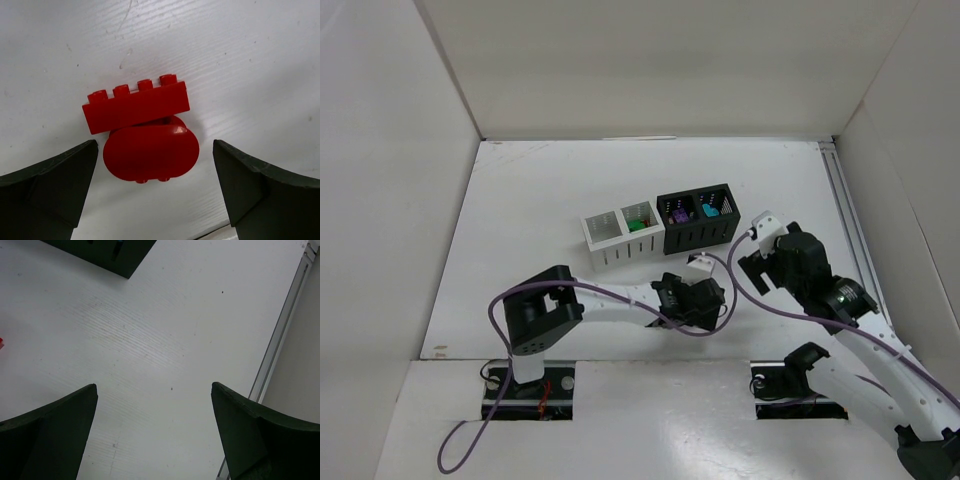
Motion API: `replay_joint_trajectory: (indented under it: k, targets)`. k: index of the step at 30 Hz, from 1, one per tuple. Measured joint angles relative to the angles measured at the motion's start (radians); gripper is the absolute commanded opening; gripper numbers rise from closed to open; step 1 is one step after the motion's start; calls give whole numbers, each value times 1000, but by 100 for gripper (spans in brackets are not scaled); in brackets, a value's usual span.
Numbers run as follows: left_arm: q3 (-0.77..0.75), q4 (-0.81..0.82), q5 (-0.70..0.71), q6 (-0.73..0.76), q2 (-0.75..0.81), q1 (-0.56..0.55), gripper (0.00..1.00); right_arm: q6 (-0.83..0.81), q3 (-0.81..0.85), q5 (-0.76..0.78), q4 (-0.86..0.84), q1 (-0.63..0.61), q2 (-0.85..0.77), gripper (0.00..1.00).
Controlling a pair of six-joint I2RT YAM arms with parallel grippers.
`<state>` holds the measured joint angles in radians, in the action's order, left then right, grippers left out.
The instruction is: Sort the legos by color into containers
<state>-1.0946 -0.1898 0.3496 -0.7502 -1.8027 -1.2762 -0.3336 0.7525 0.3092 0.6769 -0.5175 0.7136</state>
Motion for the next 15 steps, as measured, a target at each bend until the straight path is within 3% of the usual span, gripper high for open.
replay_joint_trajectory:
  k: [5,9,10,12,15]
  targets:
    - [-34,-2,23,-3,-27,0,82,0,-2,5,5,0,-1,100]
    - [-45,-6,30,-2,-40,0,58,0,-10,6,14,5,-7,100]
    - [-45,-7,31,-2,-40,0,47,0,-11,6,19,6,-8,100]
    - [-45,-7,35,4,-40,0,38,0,-11,6,24,8,-12,100]
    - [-38,-3,37,14,-34,0,34,-1,-11,5,29,8,-17,100]
